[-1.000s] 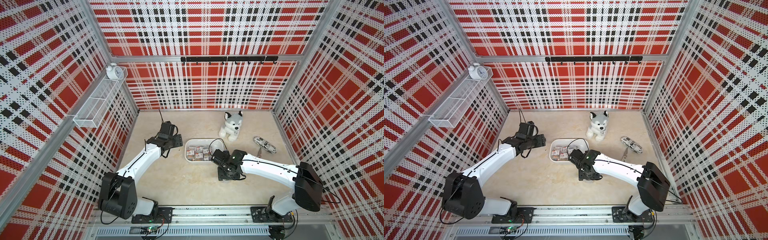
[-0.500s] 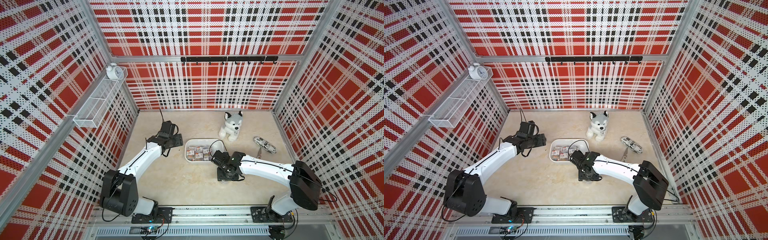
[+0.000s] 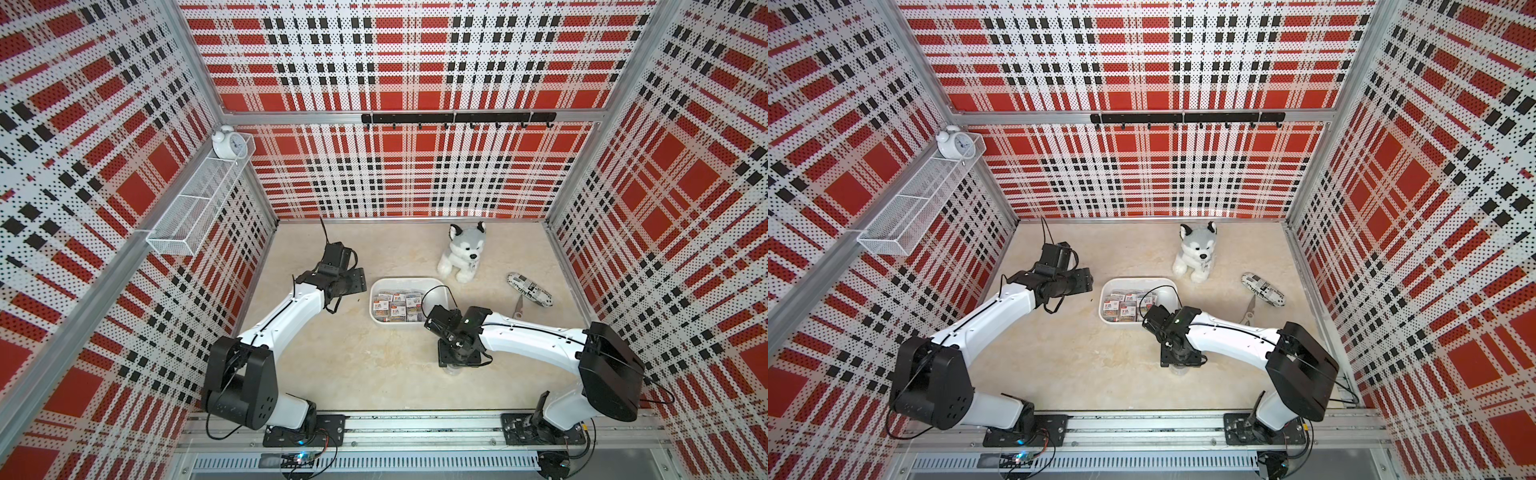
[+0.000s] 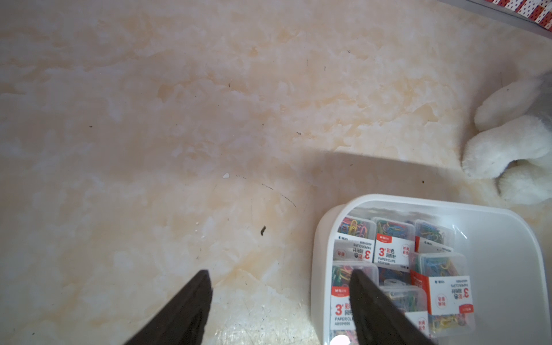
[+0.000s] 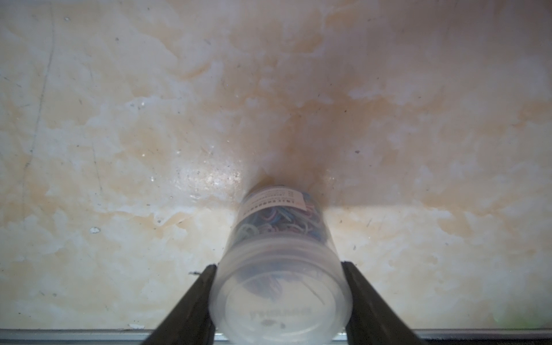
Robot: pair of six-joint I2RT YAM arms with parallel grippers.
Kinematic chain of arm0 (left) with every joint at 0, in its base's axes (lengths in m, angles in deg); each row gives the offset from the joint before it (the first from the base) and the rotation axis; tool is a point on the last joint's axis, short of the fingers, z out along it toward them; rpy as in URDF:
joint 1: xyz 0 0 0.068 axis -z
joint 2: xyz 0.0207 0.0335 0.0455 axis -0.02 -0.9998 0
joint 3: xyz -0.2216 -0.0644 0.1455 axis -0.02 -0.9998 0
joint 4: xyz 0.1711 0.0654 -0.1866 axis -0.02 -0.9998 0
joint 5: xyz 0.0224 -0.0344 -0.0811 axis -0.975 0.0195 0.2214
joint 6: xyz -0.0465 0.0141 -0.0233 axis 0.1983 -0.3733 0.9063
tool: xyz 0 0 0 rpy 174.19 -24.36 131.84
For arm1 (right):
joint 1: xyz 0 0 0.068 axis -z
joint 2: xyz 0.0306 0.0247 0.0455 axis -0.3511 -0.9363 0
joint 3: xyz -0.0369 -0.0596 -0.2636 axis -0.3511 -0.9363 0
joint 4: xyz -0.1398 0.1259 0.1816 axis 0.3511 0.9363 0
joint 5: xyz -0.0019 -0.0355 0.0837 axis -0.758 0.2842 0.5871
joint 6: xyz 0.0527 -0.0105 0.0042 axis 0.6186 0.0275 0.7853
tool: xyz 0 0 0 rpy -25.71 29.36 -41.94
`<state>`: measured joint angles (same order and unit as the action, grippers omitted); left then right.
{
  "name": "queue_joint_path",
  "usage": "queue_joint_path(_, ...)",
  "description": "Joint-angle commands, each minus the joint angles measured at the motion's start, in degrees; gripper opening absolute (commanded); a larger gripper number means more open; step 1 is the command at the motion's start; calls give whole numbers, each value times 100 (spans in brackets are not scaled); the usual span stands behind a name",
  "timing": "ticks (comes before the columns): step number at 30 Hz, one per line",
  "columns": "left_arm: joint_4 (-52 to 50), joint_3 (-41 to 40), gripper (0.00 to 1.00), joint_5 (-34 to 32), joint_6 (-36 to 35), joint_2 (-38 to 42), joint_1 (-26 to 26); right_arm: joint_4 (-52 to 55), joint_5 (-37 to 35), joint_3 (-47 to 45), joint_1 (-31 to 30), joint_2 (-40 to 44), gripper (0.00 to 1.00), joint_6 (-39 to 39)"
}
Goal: Take the paper clips out of the storage box
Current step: Place the boxed paper clips at the center of the board.
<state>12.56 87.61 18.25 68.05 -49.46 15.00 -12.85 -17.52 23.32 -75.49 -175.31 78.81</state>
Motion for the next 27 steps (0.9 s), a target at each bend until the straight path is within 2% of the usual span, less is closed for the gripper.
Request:
queue_joint_path(1, 19, 211, 76, 15, -71, -54, -32, 30, 26, 15, 38, 45, 56, 96)
queue_joint_path(11, 28, 233, 76, 15, -79, -120, -31, 132, 74, -89, 42, 139, 55, 158)
queue_joint_path(16, 50, 229, 76, 21, -79, -139, -32, 172, 2, -182, 36, 240, 58, 229)
queue_joint_path(27, 71, 251, 76, 46, -79, -181, -31, 172, -234, 23, 220, 125, 59, 87)
